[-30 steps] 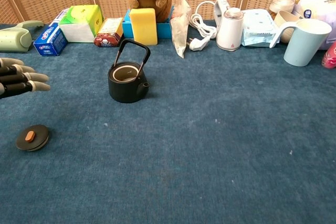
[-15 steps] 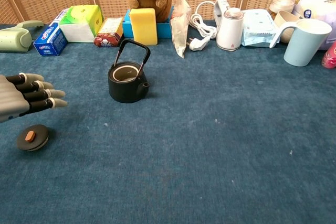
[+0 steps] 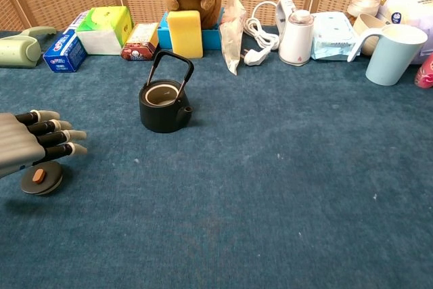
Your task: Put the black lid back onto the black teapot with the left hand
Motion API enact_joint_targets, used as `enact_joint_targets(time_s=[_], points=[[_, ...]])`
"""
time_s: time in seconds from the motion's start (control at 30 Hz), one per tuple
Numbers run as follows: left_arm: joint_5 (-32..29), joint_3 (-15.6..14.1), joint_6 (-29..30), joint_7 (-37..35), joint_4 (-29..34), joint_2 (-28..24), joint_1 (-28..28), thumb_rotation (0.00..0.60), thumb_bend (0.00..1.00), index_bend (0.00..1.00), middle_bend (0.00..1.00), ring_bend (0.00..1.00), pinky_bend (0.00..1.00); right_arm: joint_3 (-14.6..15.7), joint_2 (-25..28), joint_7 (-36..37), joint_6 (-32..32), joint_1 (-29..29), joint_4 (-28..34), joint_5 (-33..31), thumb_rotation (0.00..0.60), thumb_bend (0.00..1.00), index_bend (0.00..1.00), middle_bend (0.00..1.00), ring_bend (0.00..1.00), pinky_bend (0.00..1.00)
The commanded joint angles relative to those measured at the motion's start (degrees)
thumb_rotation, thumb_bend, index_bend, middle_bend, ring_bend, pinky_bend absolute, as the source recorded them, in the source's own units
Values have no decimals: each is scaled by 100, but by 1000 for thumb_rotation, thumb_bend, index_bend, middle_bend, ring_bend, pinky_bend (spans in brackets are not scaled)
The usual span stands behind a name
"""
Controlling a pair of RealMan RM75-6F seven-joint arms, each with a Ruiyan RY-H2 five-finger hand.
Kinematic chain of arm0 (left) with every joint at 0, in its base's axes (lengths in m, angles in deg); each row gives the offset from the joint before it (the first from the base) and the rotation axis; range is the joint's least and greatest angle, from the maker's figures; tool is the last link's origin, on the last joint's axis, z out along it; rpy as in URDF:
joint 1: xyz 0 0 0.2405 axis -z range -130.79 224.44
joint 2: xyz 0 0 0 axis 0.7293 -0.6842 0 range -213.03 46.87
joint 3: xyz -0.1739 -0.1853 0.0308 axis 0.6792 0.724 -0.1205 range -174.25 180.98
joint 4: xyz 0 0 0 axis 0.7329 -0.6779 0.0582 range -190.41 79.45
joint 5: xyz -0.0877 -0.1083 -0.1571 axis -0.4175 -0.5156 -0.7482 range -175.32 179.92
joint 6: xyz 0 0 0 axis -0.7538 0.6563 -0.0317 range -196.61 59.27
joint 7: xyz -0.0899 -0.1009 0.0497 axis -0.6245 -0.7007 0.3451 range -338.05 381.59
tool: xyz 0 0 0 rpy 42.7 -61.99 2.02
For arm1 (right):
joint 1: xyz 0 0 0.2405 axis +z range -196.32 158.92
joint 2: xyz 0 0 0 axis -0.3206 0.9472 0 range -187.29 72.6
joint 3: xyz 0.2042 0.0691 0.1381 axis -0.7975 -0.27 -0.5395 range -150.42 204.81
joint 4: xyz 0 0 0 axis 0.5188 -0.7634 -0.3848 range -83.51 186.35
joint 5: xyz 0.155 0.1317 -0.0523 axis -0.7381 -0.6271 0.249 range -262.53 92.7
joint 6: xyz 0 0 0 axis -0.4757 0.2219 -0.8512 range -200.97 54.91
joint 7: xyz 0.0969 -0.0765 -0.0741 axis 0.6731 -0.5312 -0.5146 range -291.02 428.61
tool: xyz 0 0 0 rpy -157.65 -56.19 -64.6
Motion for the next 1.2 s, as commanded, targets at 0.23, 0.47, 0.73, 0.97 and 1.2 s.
enact_joint_targets(time_s=[0.23,0.47,0.73,0.97,1.2], points=[[-35,-57,84,103,-44,142,34,600,116,223,0,0,21,5,33,50,4,-11,19,22,600,43,0,0,0,0],[-55,-88,178,153,-69,211,52,600,151,258,0,0,21,10,44,69,-2,-12,22,41,600,42,0,0,0,0],[-6,-140,319,191,-214,332,26,600,175,290,0,0,21,16,59,110,9,-19,33,68,600,43,0,0,0,0],[96,-184,464,216,-348,475,-3,600,240,291,0,0,21,24,74,145,15,-24,41,93,600,42,0,0,0,0],[98,-213,493,237,-466,590,-10,600,252,291,0,0,21,20,99,207,21,-31,45,90,600,42,0,0,0,0]])
